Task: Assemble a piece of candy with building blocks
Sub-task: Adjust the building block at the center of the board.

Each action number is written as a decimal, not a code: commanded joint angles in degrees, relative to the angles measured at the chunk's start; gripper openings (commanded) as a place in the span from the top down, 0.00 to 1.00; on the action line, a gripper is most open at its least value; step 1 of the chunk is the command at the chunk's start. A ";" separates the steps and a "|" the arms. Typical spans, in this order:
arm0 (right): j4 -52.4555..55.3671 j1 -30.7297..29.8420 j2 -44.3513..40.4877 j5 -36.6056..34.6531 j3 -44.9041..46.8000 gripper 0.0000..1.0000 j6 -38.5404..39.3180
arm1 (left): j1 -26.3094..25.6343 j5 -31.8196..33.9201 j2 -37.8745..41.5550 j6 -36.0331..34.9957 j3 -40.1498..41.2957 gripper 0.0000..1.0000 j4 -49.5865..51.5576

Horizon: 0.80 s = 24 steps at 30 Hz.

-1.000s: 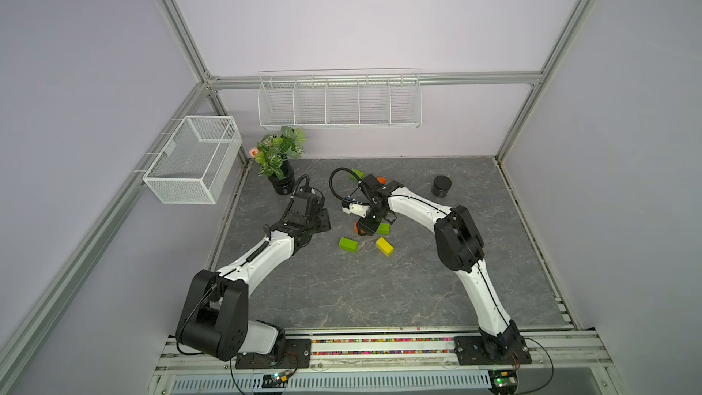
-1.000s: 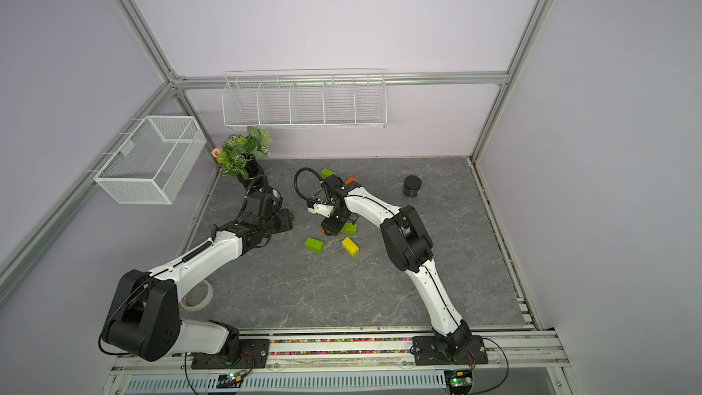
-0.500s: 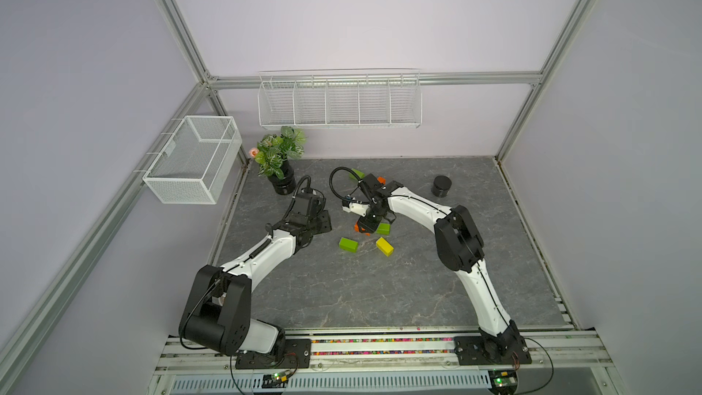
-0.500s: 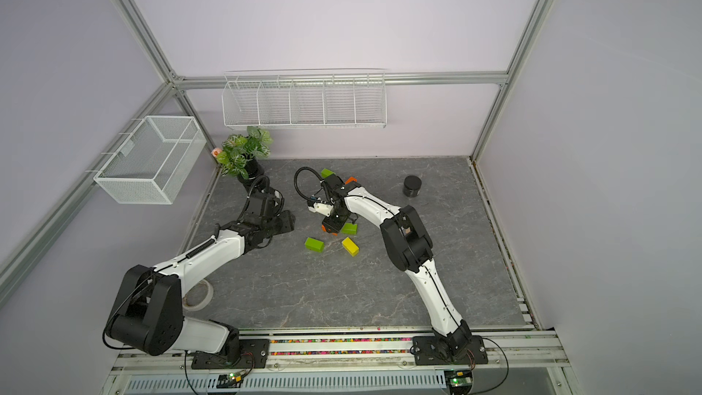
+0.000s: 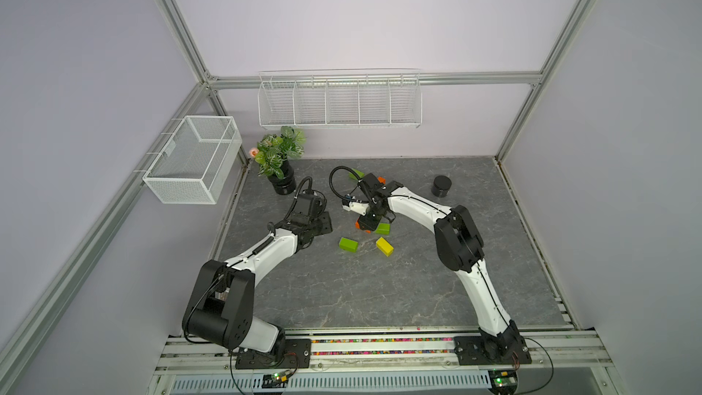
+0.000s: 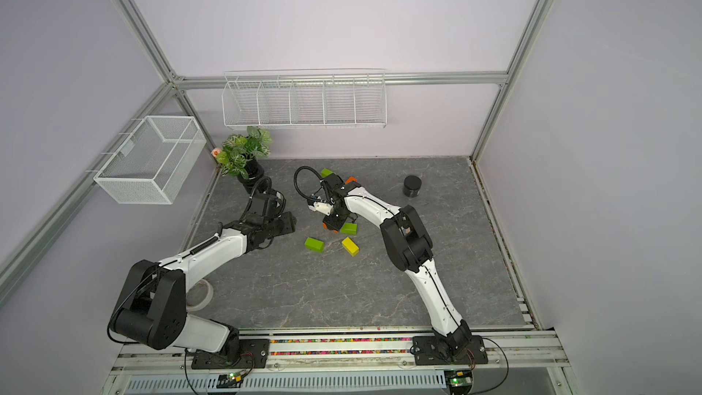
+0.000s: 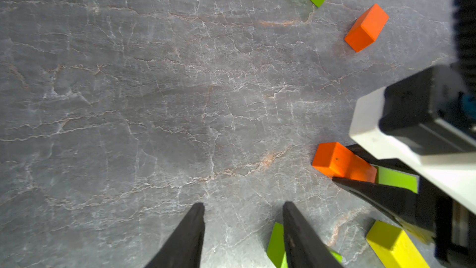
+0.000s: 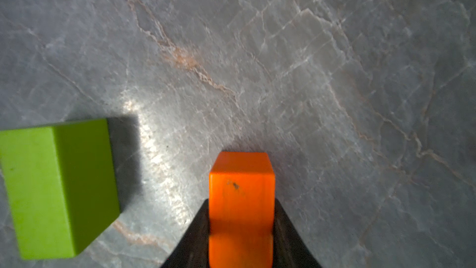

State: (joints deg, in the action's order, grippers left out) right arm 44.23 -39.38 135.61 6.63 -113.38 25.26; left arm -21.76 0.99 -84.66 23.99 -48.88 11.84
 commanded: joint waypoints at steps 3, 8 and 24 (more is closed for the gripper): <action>-0.58 -0.17 -0.03 -0.30 0.91 0.63 1.98 | 0.25 -0.64 -0.94 1.32 0.21 0.48 -0.85; -0.72 -0.20 -0.53 -0.81 2.06 0.62 3.04 | 0.29 -0.91 -1.52 1.31 0.11 0.49 -0.92; -24.32 -0.25 -21.19 -4.99 21.94 0.46 -3.51 | 0.23 -1.95 -2.86 1.96 -0.76 0.48 -2.20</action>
State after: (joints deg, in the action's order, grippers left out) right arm 30.00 -39.48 122.78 3.27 -95.44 24.97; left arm -21.76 -0.12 -86.63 24.64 -48.88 10.66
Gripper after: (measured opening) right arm 0.537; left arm 0.516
